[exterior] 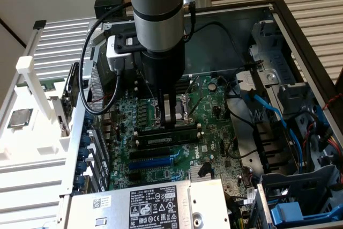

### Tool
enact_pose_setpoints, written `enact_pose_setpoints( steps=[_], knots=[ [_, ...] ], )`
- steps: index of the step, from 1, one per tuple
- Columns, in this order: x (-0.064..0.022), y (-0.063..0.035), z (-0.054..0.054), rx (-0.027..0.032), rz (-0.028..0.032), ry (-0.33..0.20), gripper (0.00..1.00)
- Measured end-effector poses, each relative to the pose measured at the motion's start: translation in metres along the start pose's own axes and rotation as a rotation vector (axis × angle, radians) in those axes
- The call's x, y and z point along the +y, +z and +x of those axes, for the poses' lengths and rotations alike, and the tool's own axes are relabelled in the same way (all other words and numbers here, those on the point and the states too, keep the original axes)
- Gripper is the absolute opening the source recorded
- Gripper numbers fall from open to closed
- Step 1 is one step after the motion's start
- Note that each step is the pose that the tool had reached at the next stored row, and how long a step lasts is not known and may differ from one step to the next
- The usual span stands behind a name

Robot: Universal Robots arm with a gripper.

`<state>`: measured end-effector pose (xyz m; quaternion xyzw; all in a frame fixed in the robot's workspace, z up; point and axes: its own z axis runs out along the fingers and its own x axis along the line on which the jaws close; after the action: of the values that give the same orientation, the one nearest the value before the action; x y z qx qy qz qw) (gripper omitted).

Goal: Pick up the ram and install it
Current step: 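Press down the ram until it locks into place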

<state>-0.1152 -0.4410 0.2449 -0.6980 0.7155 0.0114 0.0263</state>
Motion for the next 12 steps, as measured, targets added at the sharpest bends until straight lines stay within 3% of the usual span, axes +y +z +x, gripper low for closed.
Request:
enact_pose_setpoints(
  steps=[12],
  knots=[
    [-0.0001,-0.0005,0.0000,0.0000,0.0004,0.006,0.10]
  ],
)
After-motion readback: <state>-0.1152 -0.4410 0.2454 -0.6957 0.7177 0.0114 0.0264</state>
